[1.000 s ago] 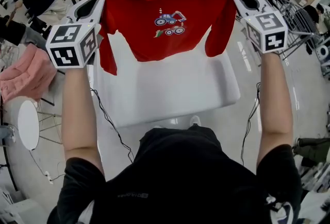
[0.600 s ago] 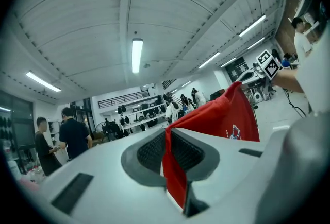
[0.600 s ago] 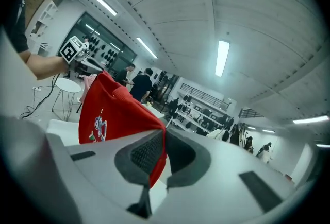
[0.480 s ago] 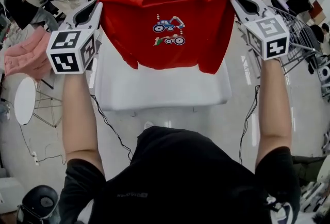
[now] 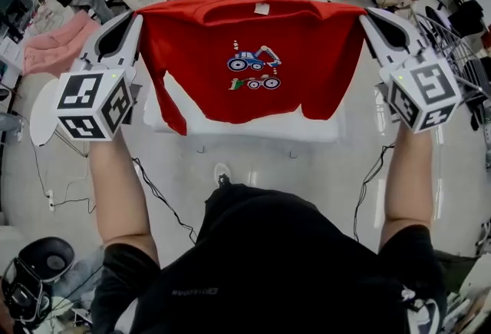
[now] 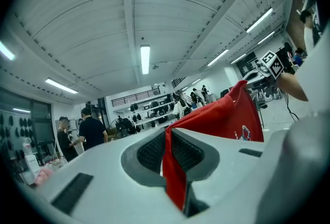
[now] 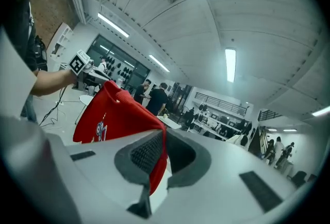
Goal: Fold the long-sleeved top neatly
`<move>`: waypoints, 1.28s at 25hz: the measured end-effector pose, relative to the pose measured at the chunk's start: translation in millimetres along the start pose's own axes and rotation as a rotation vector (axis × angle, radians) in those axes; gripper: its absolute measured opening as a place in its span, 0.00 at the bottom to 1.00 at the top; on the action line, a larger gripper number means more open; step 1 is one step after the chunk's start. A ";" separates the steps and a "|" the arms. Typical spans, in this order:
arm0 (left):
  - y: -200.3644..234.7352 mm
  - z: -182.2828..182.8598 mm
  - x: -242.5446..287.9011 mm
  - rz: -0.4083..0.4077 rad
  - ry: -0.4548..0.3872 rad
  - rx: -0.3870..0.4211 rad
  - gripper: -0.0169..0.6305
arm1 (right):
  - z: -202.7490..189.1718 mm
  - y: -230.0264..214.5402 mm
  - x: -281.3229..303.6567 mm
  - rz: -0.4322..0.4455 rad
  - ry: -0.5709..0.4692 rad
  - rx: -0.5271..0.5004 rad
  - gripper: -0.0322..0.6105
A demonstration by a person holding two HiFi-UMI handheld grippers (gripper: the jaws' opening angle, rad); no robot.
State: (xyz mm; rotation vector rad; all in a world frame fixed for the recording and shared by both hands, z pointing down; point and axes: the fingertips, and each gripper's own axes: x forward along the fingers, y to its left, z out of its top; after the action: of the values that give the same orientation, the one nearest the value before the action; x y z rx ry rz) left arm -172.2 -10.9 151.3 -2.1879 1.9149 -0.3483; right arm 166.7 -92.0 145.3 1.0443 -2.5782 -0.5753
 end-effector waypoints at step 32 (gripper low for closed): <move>9.6 -335.2 334.1 -0.352 0.592 -0.185 0.08 | -333.2 -2.0 287.9 0.002 0.665 0.338 0.09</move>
State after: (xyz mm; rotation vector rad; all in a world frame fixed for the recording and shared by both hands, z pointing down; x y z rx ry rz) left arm -244.3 -344.8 479.0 -2.7829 1.8567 -1.0142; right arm 107.2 -381.9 471.4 1.0956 -2.1034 0.2051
